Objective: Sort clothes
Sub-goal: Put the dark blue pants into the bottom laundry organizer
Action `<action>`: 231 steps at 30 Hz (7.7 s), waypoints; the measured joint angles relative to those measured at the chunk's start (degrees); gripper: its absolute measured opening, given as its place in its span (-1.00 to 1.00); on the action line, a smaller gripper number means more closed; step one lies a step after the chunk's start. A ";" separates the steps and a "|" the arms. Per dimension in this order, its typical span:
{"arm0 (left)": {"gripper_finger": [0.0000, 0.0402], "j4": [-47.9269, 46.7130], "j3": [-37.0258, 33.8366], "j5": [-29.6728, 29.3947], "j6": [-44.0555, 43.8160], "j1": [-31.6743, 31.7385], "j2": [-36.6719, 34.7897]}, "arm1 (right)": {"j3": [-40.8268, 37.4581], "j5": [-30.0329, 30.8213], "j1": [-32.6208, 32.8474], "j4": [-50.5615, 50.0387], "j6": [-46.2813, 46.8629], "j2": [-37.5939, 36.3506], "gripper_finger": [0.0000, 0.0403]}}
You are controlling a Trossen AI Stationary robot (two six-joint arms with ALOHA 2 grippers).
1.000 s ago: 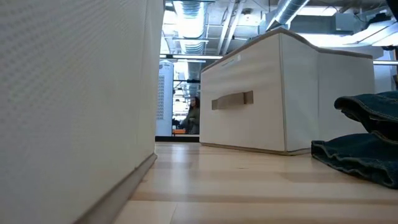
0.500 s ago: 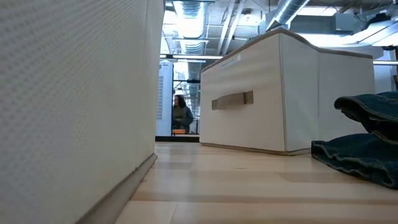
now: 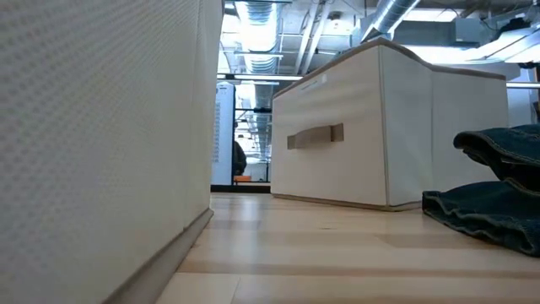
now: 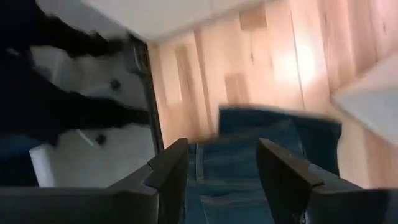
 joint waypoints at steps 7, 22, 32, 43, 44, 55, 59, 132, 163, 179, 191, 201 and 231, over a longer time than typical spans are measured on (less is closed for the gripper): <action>-0.22 0.74 0.00 -0.81 -0.24 0.00 1.99 | -9.95 2.25 2.68 0.21 5.42 0.00 0.13; -0.22 5.75 0.00 -0.83 0.07 0.51 2.46 | -39.51 16.95 3.98 24.57 9.90 -11.28 0.19; -0.22 6.05 0.00 -0.90 -1.59 1.68 2.46 | -62.00 9.81 7.35 23.77 17.27 -31.95 0.19; -0.22 6.01 0.00 -3.54 -4.00 1.68 3.50 | -78.00 -2.49 3.79 24.50 15.73 -45.24 0.19; -0.22 6.01 0.00 -3.54 -4.20 1.67 3.67 | -79.29 -2.64 3.81 25.34 15.71 -46.33 0.19; -0.22 6.16 -0.04 -4.55 -5.09 1.66 6.13 | -92.21 -7.63 3.75 32.79 14.75 -56.49 0.19; -0.22 6.05 -0.04 -4.70 -5.76 1.66 6.85 | -95.82 -8.03 3.75 35.86 14.98 -59.62 0.19; -0.22 6.03 0.00 -5.42 -4.81 3.10 7.18 | -89.62 -3.50 -2.98 52.54 1.51 -62.61 -1.00; -0.22 6.03 0.00 -5.42 -4.00 3.10 7.18 | -65.55 2.66 -4.37 52.99 -14.65 -60.27 -1.00; -0.22 10.95 0.05 -5.38 -3.30 3.10 5.84 | -44.96 3.01 -10.72 56.42 -27.02 -45.55 -1.00; -0.22 15.34 0.07 -5.36 -2.69 3.10 -0.45 | -23.15 2.96 -14.74 56.64 -33.95 -29.52 -1.00; -0.22 15.34 0.07 -5.36 -2.67 3.10 -4.21 | -3.09 1.76 -16.54 58.57 -39.76 -14.36 -1.00; -0.22 21.53 0.04 -5.38 -0.11 3.10 -7.00 | 6.66 -2.63 -17.18 100.32 -36.18 7.51 -1.00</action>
